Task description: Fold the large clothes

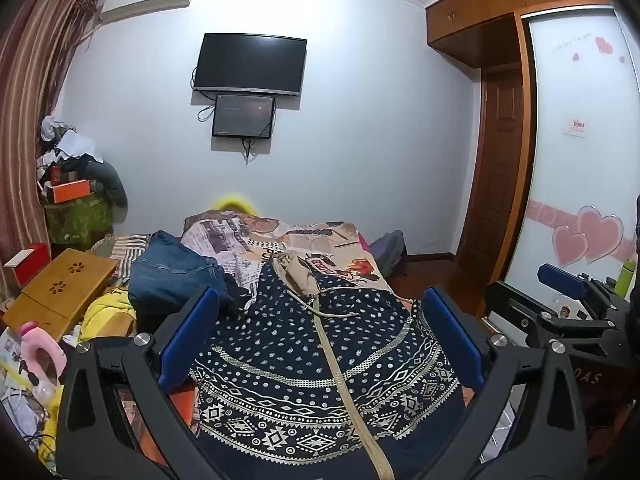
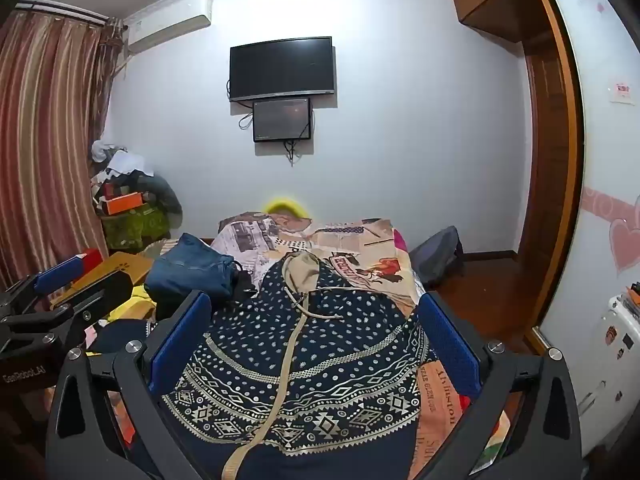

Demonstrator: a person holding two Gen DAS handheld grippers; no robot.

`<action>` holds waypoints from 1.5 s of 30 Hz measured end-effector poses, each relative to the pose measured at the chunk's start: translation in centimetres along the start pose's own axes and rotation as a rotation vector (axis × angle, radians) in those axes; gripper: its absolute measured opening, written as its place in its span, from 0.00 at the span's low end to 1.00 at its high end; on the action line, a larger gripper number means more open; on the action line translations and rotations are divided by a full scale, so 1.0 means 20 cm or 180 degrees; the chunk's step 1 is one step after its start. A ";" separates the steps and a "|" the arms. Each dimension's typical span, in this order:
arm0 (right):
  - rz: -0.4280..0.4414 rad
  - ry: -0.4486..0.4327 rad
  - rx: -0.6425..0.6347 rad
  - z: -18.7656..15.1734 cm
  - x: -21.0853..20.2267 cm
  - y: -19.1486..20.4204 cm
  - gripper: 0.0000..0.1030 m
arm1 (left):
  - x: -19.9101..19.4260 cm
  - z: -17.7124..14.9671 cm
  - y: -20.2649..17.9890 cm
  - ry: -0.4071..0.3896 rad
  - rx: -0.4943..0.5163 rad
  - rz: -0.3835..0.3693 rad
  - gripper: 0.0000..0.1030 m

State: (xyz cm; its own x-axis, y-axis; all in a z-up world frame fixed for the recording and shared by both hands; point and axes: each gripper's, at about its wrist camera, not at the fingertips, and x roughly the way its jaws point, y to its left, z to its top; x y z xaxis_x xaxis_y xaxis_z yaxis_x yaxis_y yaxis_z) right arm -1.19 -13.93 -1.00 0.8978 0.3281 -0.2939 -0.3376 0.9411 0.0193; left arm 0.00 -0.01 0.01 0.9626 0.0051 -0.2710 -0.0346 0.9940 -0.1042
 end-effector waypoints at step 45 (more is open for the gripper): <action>0.0054 0.0113 -0.0024 -0.03 0.07 0.04 1.00 | 0.06 -0.02 0.08 0.0128 -0.0107 0.0079 0.99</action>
State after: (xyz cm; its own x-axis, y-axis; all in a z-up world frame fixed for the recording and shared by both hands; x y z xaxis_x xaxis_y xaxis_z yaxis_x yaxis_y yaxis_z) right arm -0.41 -12.78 -1.87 0.8813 0.3406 -0.3274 -0.3549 0.9348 0.0173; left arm 1.00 1.60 -0.94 0.9497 0.0246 -0.3121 -0.0680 0.9893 -0.1289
